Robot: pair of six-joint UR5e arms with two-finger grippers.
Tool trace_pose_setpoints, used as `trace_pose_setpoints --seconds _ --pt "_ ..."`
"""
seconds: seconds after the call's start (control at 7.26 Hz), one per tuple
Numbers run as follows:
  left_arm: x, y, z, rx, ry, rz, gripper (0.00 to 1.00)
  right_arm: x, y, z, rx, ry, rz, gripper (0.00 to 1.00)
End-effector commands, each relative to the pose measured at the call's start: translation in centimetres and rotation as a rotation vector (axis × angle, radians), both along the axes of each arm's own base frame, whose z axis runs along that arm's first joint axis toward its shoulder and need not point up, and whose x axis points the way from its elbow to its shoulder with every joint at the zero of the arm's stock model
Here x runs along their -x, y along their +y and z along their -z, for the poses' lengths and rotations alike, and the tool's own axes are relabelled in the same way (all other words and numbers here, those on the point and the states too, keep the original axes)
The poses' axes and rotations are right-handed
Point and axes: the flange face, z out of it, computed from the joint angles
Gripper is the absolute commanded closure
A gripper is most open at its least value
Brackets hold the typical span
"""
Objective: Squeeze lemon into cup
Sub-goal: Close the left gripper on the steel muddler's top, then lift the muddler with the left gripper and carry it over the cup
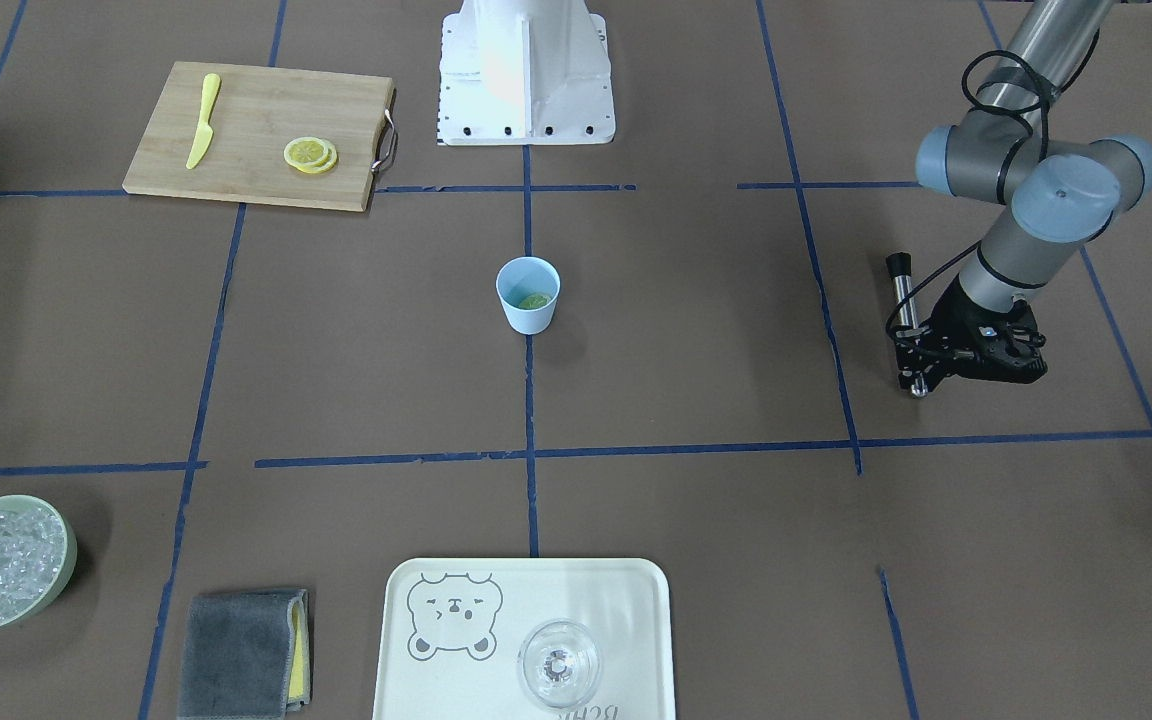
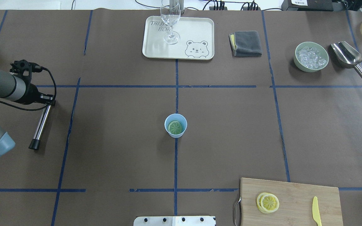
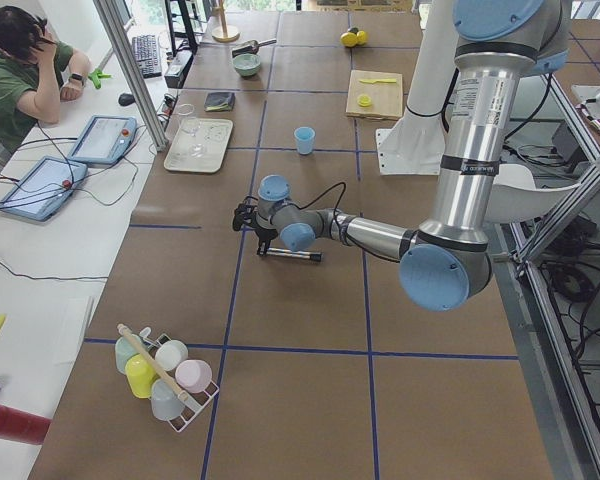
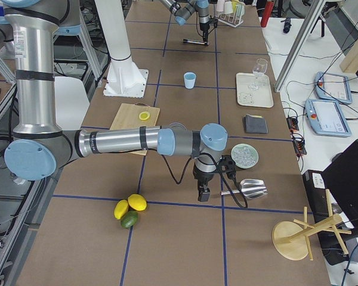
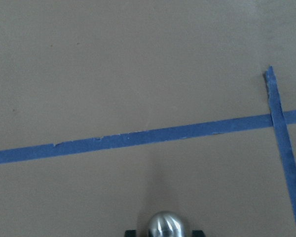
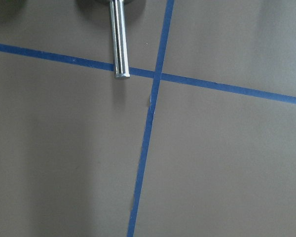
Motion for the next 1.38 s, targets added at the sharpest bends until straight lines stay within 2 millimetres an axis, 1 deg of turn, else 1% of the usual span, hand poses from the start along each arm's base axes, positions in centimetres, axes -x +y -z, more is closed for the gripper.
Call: trace_pose_setpoints --seconds 0.0,0.14,0.28,0.41,0.55,0.69,0.83,0.96,1.1,1.24 --pt "0.3 0.5 2.5 -0.037 0.028 -0.008 1.0 0.0 0.0 0.0 -0.001 -0.001 0.001 0.0" --pt "0.9 1.0 5.0 -0.072 0.061 -0.009 1.0 -0.1 0.0 0.1 -0.003 -0.001 -0.001 0.0" --pt "1.0 1.1 7.6 -0.122 0.087 -0.013 1.0 -0.1 0.0 0.1 -0.004 -0.002 -0.001 0.0" --pt "1.1 0.3 9.5 -0.211 0.085 -0.041 1.0 -0.4 0.0 0.1 -0.005 -0.002 -0.005 0.0" --pt "1.3 -1.4 13.2 -0.329 0.072 0.009 1.0 -0.4 0.1 0.0 -0.002 -0.002 -0.005 0.0" --pt "0.7 -2.7 17.4 -0.403 0.095 0.043 1.0 -0.6 0.4 -0.2 0.002 -0.001 -0.008 0.0" --pt "0.0 -3.4 21.4 -0.457 0.142 0.048 1.0 -0.7 0.4 -0.3 0.004 -0.001 -0.01 0.0" --pt "-0.3 -3.6 25.6 -0.574 0.218 0.046 1.0 -0.8 0.5 -0.3 0.005 0.0 -0.014 0.0" --pt "0.7 -3.4 27.5 -0.686 0.281 0.109 1.0 -1.1 0.6 -0.6 0.009 0.002 -0.018 0.0" --pt "1.1 -3.3 27.8 -0.785 0.314 0.2 1.0 -1.4 1.0 -0.9 0.017 0.001 -0.024 0.0"
